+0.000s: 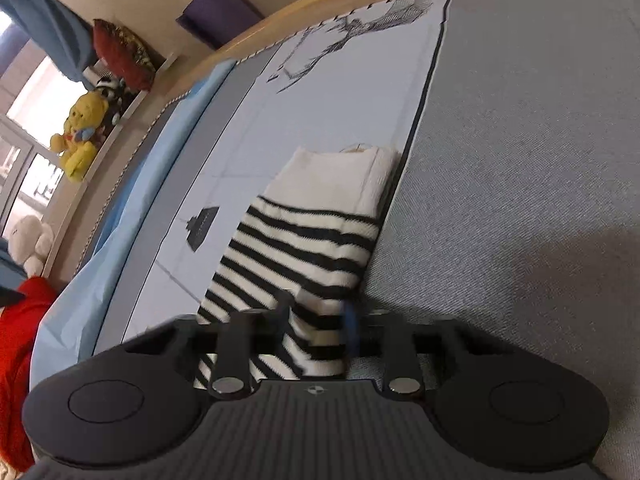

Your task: Fold small clothes

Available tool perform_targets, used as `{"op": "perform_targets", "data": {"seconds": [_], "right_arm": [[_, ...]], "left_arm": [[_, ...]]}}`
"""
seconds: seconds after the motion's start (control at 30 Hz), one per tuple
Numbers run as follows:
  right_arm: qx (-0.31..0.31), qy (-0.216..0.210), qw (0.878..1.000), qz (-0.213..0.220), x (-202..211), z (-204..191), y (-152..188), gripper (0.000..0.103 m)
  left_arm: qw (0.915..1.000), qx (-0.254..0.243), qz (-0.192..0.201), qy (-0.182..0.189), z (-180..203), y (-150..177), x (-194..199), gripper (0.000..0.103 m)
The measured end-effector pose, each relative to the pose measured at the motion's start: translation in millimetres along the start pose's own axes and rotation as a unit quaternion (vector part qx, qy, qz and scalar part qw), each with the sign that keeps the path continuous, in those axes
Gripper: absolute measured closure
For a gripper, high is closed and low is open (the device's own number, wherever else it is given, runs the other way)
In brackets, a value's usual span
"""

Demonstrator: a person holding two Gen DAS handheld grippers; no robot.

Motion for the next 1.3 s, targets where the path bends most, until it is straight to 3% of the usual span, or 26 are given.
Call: {"op": "perform_targets", "data": {"seconds": [0.1,0.23,0.4,0.53,0.63,0.7,0.77,0.83,0.9,0.97,1.0,1.03,1.1,1.17,1.3], "right_arm": [[0.003,0.006,1.0,0.022,18.4,-10.6,-9.1,0.098],[0.086,-0.029,0.993,0.071,86.8,-75.5,-18.1,0.098],[0.135,-0.051,0.985,0.097,177.4,-120.9,32.0,0.098],[0.187,-0.038,0.978,0.087,180.9,-132.2,92.0,0.098],[0.2,0.031,0.976,0.073,156.1,-123.1,117.6,0.098],[0.23,0.018,0.97,0.077,153.4,-139.9,137.3,0.098],[0.307,-0.027,0.946,0.101,164.4,-178.1,170.4,0.098],[0.398,-0.123,0.903,0.104,186.6,-224.7,223.9,0.098],[0.5,-0.224,0.833,0.07,209.9,-256.1,295.1,0.094],[0.581,-0.303,0.755,-0.031,224.7,-260.9,374.5,0.086],[0.599,-0.318,0.729,-0.091,225.4,-254.6,402.9,0.084],[0.607,-0.318,0.715,-0.142,223.3,-245.7,425.4,0.084],[0.619,-0.299,0.702,-0.187,217.7,-232.4,448.0,0.081],[0.627,-0.291,0.696,-0.196,216.3,-228.9,452.3,0.078],[0.619,-0.26,0.716,-0.189,201.0,-227.6,429.7,0.065]], "left_arm": [[0.9999,0.011,0.008,0.005,-3.9,-7.5,5.9,0.057],[0.9992,0.033,0.018,0.012,-14.6,-14.6,16.1,0.057],[0.9983,0.054,0.018,0.013,-33.6,-17.2,25.0,0.057],[0.9975,0.066,0.02,0.014,-51.5,-18.4,33.3,0.057],[0.9966,0.076,0.029,0.004,-72.0,-24.5,42.0,0.057],[0.9951,0.091,0.037,-0.005,-88.1,-31.2,45.7,0.057],[0.9935,0.104,0.044,-0.012,-100.9,-36.5,48.1,0.057],[0.9922,0.114,0.047,-0.017,-110.1,-40.3,48.9,0.057],[0.9916,0.119,0.047,-0.019,-114.7,-42.1,48.5,0.057],[0.9915,0.121,0.046,-0.019,-116.7,-42.5,47.4,0.057],[0.9914,0.122,0.044,-0.016,-116.6,-42.0,46.6,0.057],[0.9911,0.126,0.042,-0.011,-115.9,-41.7,44.8,0.057],[0.9893,0.142,0.033,0.007,-113.9,-39.3,40.6,0.057],[0.9866,0.159,0.023,0.025,-112.0,-36.2,35.5,0.057],[0.9826,0.182,0.001,0.038,-110.3,-26.8,22.6,0.057]]}}
Point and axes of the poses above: each gripper's, at about its wrist camera, not at the fingertips, and x roughly against the way its jaws point, z to its right, y to its underside, the point moved 10 cm from there along -x, roughly the way its jaws point, and after that the axes turned 5 degrees about y, right-handed, at the moved point
